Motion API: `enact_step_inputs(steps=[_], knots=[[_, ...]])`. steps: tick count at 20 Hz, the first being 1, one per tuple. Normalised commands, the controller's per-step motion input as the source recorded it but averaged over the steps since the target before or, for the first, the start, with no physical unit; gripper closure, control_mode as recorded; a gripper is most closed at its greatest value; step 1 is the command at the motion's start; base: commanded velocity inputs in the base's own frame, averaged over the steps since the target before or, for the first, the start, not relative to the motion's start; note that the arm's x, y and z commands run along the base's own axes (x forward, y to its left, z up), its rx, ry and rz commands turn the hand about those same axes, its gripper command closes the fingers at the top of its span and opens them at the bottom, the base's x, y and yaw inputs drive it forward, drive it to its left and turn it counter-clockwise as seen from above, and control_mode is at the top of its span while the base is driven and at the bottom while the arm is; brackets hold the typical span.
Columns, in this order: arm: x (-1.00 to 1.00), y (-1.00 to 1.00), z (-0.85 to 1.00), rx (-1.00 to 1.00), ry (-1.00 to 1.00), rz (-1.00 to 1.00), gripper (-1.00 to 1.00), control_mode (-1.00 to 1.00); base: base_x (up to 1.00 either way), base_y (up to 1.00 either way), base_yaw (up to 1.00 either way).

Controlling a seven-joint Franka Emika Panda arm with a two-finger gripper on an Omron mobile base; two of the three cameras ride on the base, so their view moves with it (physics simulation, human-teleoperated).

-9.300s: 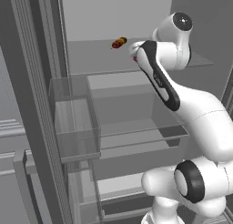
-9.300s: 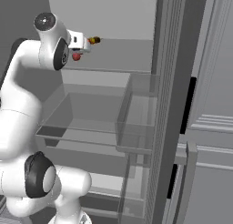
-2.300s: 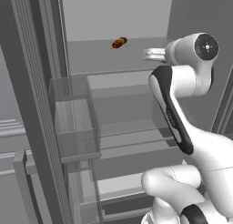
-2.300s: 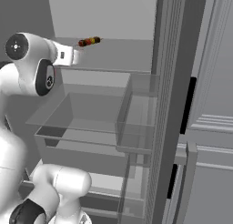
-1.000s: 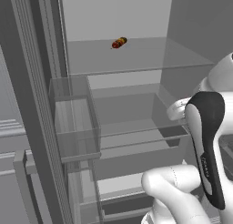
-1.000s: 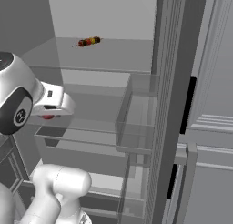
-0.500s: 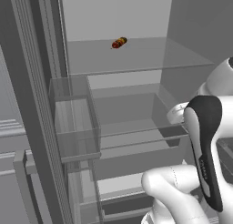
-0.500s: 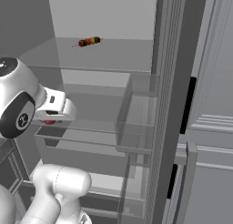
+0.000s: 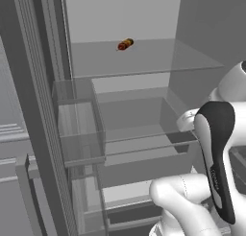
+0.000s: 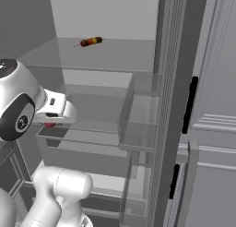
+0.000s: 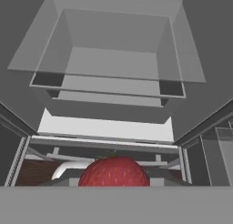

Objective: Take the strawberry from the fridge and place it on top of the pancake, located on the dining counter.

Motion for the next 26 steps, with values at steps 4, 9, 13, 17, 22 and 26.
enact_step_inputs(steps=[4, 9, 13, 17, 22, 26], knots=[[0.00, 0.00, 0.00, 0.00, 0.00, 0.00, 1.00, 1.00, -0.65, 0.00, 0.00], [0.00, 0.00, 0.00, 0.00, 0.00, 0.00, 1.00, 1.00, -0.89, 0.00, 0.00], [0.00, 0.00, 0.00, 0.00, 0.00, 0.00, 1.00, 1.00, -0.91, 0.00, 0.00], [0.00, 0.00, 0.00, 0.00, 0.00, 0.00, 1.00, 1.00, -0.92, 0.00, 0.09], [0.00, 0.00, 0.00, 0.00, 0.00, 0.00, 1.00, 1.00, -0.85, 0.00, 0.14], [0.00, 0.00, 0.00, 0.00, 0.00, 0.00, 1.00, 1.00, -0.72, 0.00, 0.25]])
